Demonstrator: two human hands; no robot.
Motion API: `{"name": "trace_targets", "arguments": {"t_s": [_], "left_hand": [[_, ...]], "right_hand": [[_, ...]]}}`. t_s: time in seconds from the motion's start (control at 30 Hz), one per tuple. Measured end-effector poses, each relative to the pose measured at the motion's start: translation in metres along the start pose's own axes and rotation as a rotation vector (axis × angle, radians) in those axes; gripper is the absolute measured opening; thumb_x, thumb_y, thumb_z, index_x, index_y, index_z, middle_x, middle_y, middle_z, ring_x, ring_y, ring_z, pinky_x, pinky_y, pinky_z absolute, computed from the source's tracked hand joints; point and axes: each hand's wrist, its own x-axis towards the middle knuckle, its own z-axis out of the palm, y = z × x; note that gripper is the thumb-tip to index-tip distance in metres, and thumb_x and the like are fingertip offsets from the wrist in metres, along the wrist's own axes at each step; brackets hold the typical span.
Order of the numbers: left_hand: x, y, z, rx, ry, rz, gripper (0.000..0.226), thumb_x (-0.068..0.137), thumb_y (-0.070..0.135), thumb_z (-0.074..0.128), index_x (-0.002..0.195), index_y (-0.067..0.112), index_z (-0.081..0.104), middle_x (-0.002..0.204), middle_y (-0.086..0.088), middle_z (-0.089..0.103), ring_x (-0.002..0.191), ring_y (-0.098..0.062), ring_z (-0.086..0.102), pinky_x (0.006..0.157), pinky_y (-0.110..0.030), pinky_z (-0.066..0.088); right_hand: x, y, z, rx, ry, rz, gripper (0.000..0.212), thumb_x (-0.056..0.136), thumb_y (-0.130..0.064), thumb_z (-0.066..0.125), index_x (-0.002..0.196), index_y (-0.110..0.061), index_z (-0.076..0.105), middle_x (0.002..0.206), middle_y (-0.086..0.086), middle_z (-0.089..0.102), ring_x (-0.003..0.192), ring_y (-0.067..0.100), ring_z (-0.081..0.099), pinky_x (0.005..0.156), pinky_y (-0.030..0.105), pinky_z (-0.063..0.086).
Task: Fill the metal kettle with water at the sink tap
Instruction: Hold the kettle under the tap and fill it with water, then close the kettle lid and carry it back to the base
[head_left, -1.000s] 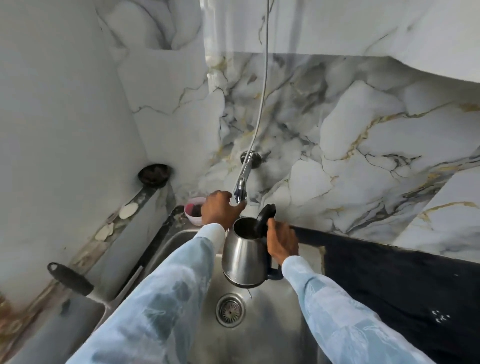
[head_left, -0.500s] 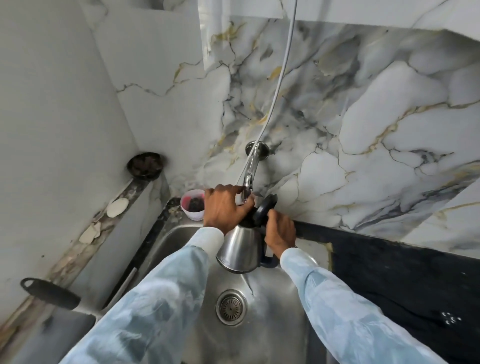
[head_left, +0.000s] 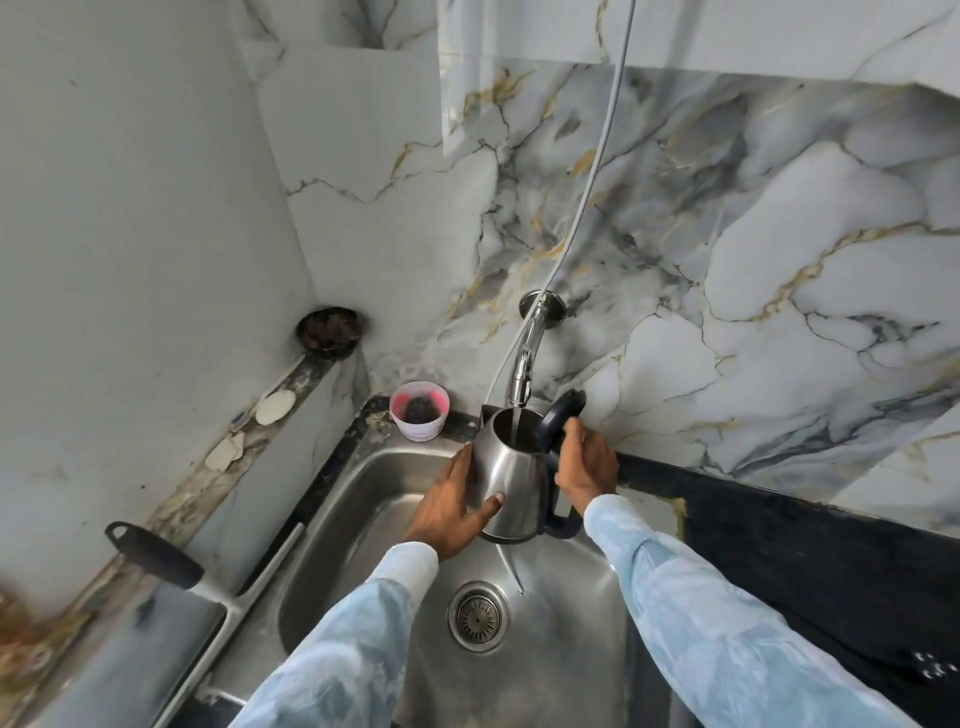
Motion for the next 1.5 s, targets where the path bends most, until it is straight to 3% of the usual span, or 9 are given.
{"name": "trace_targets", "arguments": {"t_s": [0.13,0.33,0.57,0.73,0.93,1.13,1.23,1.37,1.5], "left_hand": [[0.000,0.000,0.002,-0.018,0.025,0.015,0.097,0.091,0.056,0.064,0.166,0.015,0.019,0.170,-0.007,0.032,0.156,-0.023,0.033,0.125,-0.032,0.027],[0.003,0.001,0.000,-0.037,0.025,0.014,0.098,0.089,0.056,0.068,0.165,0.015,0.022,0.167,-0.009,0.038,0.153,-0.024,0.039,0.122,-0.029,0.029],[0.051,0.057,-0.046,-0.318,0.158,0.027,0.075,0.088,0.047,0.074,0.151,0.014,0.051,0.148,-0.007,0.060,0.136,-0.023,0.056,0.111,-0.034,0.043],[0.080,0.093,-0.060,-0.233,0.196,0.129,0.031,0.086,0.030,0.076,0.112,0.014,0.080,0.108,-0.001,0.082,0.110,-0.017,0.073,0.106,-0.038,0.053],[0.079,0.103,-0.049,-0.063,0.358,0.051,0.036,0.072,0.054,0.072,0.089,0.023,0.074,0.089,0.002,0.078,0.093,-0.022,0.070,0.087,-0.040,0.056],[0.049,0.082,-0.033,-0.896,0.112,-0.352,0.063,0.099,0.058,0.049,0.131,0.007,0.068,0.128,-0.011,0.072,0.123,-0.029,0.064,0.094,-0.038,0.041],[0.024,0.074,-0.020,-0.891,-0.018,-0.347,0.051,0.100,0.059,0.047,0.113,0.019,0.076,0.114,0.002,0.076,0.105,-0.015,0.066,0.078,-0.030,0.038],[-0.003,0.082,0.004,-0.856,0.065,-0.231,0.025,0.095,0.028,0.071,0.112,0.012,0.079,0.094,0.008,0.078,0.078,0.002,0.069,0.060,-0.006,0.048],[-0.028,0.106,0.028,-0.831,0.063,-0.200,0.009,0.091,0.014,0.075,0.099,0.013,0.079,0.085,0.007,0.079,0.087,-0.012,0.065,0.068,-0.013,0.048]], "right_hand": [[-0.004,-0.003,-0.003,-0.004,0.000,-0.027,0.058,0.086,-0.058,0.024,0.062,-0.016,0.056,0.081,0.016,0.072,0.087,0.040,0.068,0.086,0.051,0.058],[-0.003,-0.002,-0.004,0.008,0.007,-0.026,0.059,0.081,-0.063,0.021,0.063,-0.019,0.055,0.084,0.017,0.073,0.088,0.041,0.070,0.086,0.052,0.059],[0.002,0.000,-0.007,0.008,0.009,-0.032,0.061,0.080,-0.062,0.018,0.061,-0.018,0.056,0.078,0.011,0.070,0.087,0.039,0.067,0.084,0.048,0.056],[0.003,0.004,-0.007,0.054,-0.012,-0.053,0.058,0.077,-0.066,0.020,0.059,-0.021,0.051,0.078,0.015,0.071,0.086,0.040,0.069,0.089,0.055,0.057],[0.001,0.004,-0.007,0.047,-0.012,-0.067,0.055,0.084,-0.063,0.028,0.066,-0.021,0.058,0.091,0.015,0.074,0.099,0.041,0.068,0.095,0.053,0.053],[-0.008,0.019,-0.022,0.040,0.043,-0.024,0.065,0.089,-0.080,0.044,0.064,-0.022,0.063,0.084,0.009,0.074,0.091,0.036,0.067,0.087,0.046,0.054],[-0.019,0.027,-0.034,0.041,0.043,-0.034,0.064,0.087,-0.080,0.045,0.063,-0.023,0.062,0.079,0.003,0.073,0.091,0.034,0.068,0.087,0.045,0.054],[-0.037,0.040,-0.061,0.056,0.044,-0.040,0.072,0.077,-0.088,0.037,0.063,-0.023,0.065,0.075,-0.001,0.074,0.087,0.031,0.068,0.082,0.042,0.053],[-0.054,0.069,-0.101,0.041,0.100,-0.056,0.057,0.089,-0.075,0.047,0.067,-0.025,0.063,0.087,0.005,0.076,0.097,0.035,0.068,0.083,0.038,0.049]]}}
